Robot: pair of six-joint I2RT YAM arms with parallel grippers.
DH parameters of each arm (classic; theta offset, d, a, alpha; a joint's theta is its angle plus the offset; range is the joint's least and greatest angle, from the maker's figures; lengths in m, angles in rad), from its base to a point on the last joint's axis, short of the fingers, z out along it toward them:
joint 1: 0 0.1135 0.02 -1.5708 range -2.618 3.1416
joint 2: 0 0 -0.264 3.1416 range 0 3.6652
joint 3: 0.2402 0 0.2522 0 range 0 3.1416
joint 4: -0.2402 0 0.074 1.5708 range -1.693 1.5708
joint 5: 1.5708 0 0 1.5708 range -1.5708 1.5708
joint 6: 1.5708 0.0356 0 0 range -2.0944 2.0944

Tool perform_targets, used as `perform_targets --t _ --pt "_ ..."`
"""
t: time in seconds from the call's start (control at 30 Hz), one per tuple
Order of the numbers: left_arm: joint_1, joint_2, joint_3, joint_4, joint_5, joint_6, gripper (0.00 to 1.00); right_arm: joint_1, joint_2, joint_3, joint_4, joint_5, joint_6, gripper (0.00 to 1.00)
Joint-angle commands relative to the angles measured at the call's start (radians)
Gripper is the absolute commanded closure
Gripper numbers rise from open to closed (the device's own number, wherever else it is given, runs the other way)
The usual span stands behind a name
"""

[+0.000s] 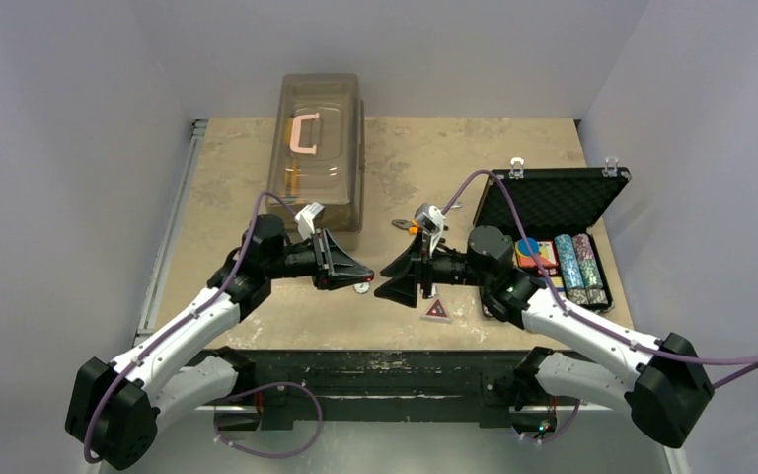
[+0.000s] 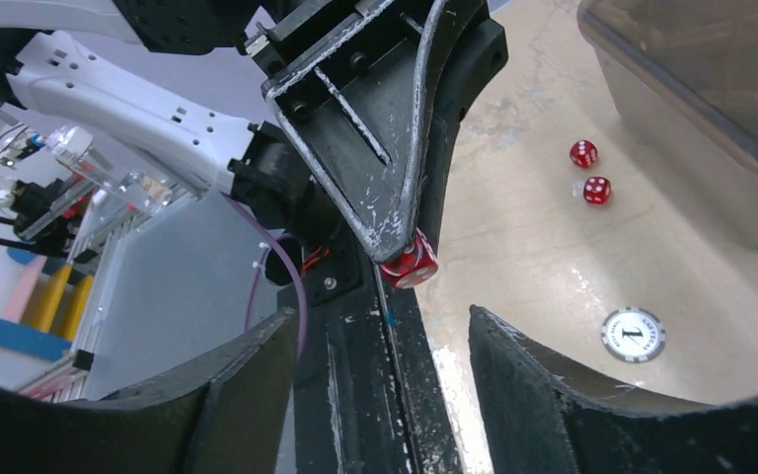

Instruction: Pack up texas hold em set

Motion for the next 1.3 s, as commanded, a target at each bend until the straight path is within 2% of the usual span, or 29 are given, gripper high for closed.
perform_targets --t 0.0,0.43,0.6,0.73,0.9,0.97,1.0,1.07,1.1,1.17,1.27 --pt "-0.003 -0.02 0.043 0.076 0.067 -0.031 1.0 0.003 0.03 0.054 0.11 -0.055 0.029 0.41" --pt "-0.004 -0.024 0.033 0.108 0.083 -0.05 1.0 0.015 0.1 0.129 0.125 -0.088 0.002 0.49" --pt "-0.002 -0.026 0.033 0.108 0.081 -0.051 1.0 0.027 0.105 0.122 0.136 -0.092 0.0 0.58" --pt "-0.004 -0.025 0.028 0.107 0.079 -0.052 1.0 0.028 0.098 0.104 0.145 -0.091 0.0 0.62" --pt "-0.004 -0.027 0.028 0.103 0.072 -0.053 1.0 0.027 0.095 0.095 0.156 -0.077 0.005 0.79" --pt "-0.004 -0.028 0.028 0.101 0.071 -0.053 1.0 0.028 0.093 0.097 0.152 -0.072 0.004 0.96" --pt "-0.002 -0.029 0.027 0.098 0.069 -0.053 1.0 0.027 0.09 0.096 0.148 -0.065 0.003 1.0" --pt "-0.003 -0.034 0.031 0.069 0.06 -0.036 1.0 0.028 0.08 0.087 0.147 -0.044 -0.001 1.0" --pt "-0.003 -0.039 0.039 0.05 0.051 -0.014 0.9 0.028 0.073 0.082 0.139 -0.028 -0.004 1.0" --pt "-0.003 -0.049 0.07 -0.057 0.027 0.047 0.57 0.028 0.053 0.071 0.12 0.002 -0.013 1.0" --pt "-0.002 -0.059 0.094 -0.151 -0.002 0.122 0.24 0.028 0.012 0.045 0.081 0.048 -0.02 1.0"
